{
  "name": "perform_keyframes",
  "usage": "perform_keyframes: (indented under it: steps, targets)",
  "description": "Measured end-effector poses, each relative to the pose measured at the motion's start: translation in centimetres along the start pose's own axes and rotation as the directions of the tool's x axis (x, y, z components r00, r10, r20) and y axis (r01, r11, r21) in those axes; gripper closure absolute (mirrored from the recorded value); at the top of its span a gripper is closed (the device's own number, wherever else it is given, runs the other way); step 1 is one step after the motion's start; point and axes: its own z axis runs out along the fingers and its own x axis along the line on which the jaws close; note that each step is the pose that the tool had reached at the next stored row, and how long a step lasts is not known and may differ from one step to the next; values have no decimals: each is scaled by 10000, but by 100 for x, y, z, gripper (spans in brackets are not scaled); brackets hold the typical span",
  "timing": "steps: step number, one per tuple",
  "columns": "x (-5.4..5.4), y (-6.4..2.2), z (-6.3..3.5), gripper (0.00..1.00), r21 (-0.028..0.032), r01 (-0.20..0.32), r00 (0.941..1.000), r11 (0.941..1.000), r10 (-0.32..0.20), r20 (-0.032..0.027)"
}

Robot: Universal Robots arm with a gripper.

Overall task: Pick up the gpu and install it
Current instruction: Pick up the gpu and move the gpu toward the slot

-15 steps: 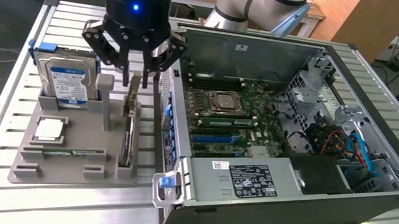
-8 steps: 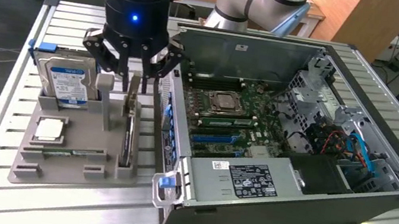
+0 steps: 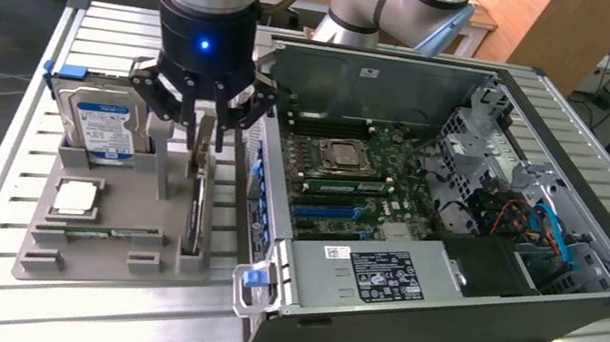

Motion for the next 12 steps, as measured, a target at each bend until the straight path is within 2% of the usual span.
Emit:
perform_keyframes:
  steps: [8, 12]
  targets:
    - [7, -7, 146, 64, 1, 0, 10000, 10000, 0, -1]
    - [7, -8, 158, 64, 3, 0, 10000, 10000, 0, -3]
